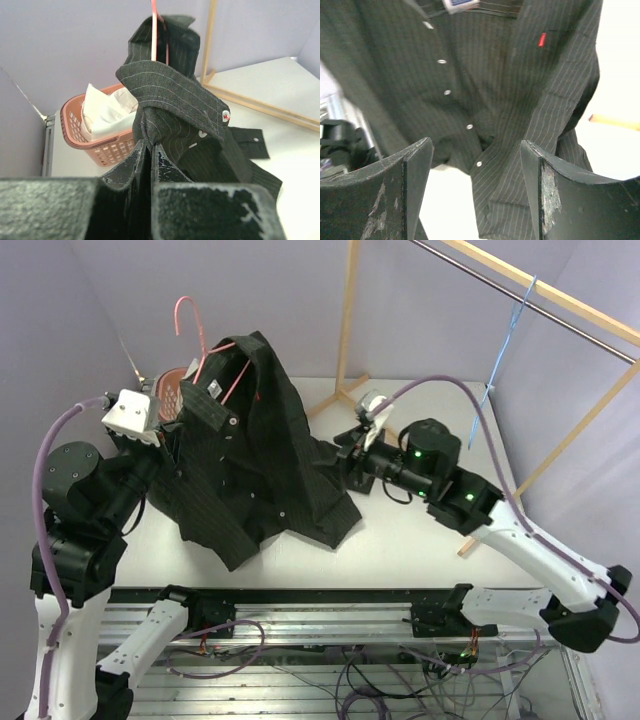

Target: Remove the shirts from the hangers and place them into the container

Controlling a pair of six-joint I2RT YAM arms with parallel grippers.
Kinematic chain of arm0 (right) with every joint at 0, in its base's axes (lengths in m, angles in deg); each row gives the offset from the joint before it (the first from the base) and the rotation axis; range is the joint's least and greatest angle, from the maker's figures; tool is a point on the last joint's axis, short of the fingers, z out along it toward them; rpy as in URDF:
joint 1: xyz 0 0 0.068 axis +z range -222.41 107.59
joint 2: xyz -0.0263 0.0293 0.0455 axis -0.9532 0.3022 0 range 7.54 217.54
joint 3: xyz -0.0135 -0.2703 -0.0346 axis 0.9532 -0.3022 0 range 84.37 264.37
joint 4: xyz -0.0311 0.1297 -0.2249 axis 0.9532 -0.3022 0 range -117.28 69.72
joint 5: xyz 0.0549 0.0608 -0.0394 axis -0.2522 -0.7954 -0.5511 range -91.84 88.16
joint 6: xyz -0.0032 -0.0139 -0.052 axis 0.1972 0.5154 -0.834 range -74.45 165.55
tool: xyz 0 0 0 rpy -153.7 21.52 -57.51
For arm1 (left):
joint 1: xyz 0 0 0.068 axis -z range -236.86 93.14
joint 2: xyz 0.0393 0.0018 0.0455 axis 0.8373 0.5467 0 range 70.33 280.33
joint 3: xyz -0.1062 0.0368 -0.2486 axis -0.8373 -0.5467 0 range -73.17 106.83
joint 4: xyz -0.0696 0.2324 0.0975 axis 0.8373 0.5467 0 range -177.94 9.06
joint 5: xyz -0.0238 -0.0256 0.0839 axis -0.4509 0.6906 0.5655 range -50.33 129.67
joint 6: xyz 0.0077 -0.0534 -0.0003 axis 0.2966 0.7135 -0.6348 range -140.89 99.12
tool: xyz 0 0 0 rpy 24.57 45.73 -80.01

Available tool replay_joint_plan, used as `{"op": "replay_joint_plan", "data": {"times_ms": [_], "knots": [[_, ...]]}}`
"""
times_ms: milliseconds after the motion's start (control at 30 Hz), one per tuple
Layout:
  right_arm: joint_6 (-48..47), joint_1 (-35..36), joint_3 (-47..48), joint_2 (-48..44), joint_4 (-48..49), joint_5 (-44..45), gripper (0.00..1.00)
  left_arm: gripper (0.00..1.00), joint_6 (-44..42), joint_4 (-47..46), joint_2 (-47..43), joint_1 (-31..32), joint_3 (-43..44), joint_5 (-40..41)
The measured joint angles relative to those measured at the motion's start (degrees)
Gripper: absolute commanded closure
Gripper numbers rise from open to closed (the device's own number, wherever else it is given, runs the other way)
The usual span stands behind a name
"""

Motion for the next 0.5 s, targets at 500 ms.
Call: {"op": "replay_joint_plan", "data": {"times_ms": [500], "knots": [[2.7, 0.4, -6.0, 17.1, 34.2, 5.3, 0.27, 0.93, 3.1, 3.9, -3.5, -1.9, 7.1, -7.6]]}}
